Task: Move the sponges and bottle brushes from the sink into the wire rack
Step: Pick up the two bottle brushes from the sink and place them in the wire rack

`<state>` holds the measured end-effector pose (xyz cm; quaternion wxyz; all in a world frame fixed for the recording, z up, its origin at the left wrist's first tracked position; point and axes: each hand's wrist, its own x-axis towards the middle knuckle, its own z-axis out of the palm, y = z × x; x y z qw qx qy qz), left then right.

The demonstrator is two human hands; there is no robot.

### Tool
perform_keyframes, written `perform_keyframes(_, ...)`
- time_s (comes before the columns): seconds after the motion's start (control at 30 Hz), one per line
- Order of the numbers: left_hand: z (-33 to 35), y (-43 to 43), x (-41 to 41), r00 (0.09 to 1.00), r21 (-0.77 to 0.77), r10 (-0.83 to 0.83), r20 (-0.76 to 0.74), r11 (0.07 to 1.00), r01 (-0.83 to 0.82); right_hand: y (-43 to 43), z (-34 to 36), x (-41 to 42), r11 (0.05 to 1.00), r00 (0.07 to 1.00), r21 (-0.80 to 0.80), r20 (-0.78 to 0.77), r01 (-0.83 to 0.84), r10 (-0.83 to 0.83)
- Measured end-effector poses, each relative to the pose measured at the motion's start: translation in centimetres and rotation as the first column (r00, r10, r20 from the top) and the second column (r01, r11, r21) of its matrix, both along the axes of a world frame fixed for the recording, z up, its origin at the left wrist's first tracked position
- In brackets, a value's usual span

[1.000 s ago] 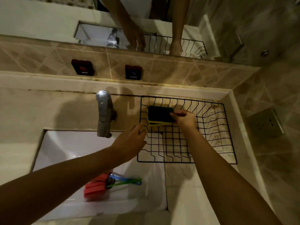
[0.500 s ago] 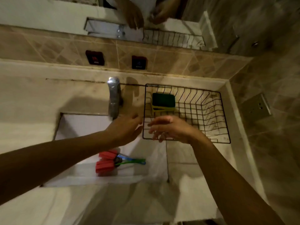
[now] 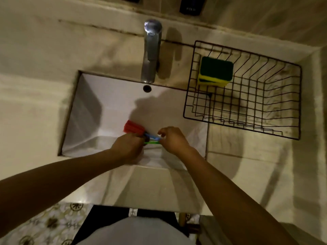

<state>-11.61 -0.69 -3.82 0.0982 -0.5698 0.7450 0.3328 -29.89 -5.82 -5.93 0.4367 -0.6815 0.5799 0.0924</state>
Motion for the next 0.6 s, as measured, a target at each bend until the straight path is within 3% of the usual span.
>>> perform_keyframes(0.13, -3.7, 0.3, -0.9, 1.0, -0.1, -0.013, 0.013, 0.995, 0.014, -1.1, -4.2, 1.5, 0.996, 0.993, 0.054, -0.095, 0.071, -0.066)
perform_keyframes(0.33, -6.4, -0.4, -1.2, 0.985, -0.164, -0.094, 0.145, 0.979, 0.118, -1.4, -7.1, 2.7, 0.995, 0.979, 0.065, -0.186, -0.069, 0.081)
perform_keyframes(0.47, -6.8, -0.6, -1.5, 0.977, -0.115, -0.11, 0.181, 0.984, 0.132, -1.1, -7.3, 3.1, 0.988, 0.971, 0.093, -0.192, -0.126, 0.142)
perform_keyframes(0.6, -5.7, -0.4, -1.3, 0.951, -0.099, -0.211, 0.226, 0.966, 0.238, -0.5, -6.3, 2.4, 0.994, 0.979, -0.038, -0.185, -0.1, 0.091)
